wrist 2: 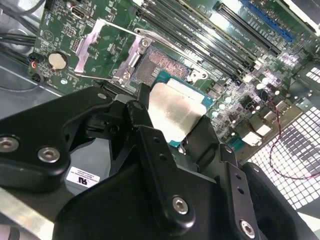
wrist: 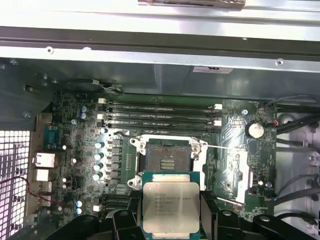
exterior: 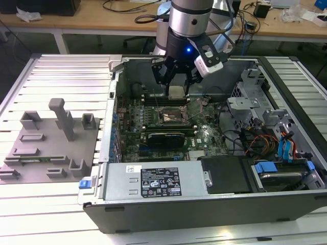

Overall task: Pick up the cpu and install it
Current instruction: 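Pick up the cpu and move it towards the insertion slot, then place the cpu into insertion slot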

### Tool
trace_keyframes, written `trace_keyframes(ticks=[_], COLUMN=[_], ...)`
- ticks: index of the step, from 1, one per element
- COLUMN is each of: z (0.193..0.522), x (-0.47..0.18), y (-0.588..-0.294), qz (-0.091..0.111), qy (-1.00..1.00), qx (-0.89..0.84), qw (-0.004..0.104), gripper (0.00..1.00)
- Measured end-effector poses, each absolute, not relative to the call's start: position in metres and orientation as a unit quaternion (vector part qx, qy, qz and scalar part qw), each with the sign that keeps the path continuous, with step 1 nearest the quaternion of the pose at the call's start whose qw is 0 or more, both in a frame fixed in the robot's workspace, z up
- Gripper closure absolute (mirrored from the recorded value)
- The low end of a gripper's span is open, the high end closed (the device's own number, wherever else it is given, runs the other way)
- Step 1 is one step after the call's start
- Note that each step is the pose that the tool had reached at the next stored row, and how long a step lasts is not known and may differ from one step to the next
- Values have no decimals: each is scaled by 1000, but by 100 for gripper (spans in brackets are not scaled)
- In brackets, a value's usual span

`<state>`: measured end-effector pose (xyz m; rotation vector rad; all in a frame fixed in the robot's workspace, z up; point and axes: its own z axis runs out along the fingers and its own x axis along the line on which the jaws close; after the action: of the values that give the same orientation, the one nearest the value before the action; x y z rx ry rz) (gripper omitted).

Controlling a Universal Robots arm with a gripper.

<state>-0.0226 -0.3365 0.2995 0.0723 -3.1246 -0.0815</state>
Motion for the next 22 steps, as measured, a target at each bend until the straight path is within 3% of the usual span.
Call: trace_keyframes(ticks=[22], z=[297], x=[-24], y=[-333], qz=[-26], qy=[-1000], qx=[11], qw=[7], gripper=[45])
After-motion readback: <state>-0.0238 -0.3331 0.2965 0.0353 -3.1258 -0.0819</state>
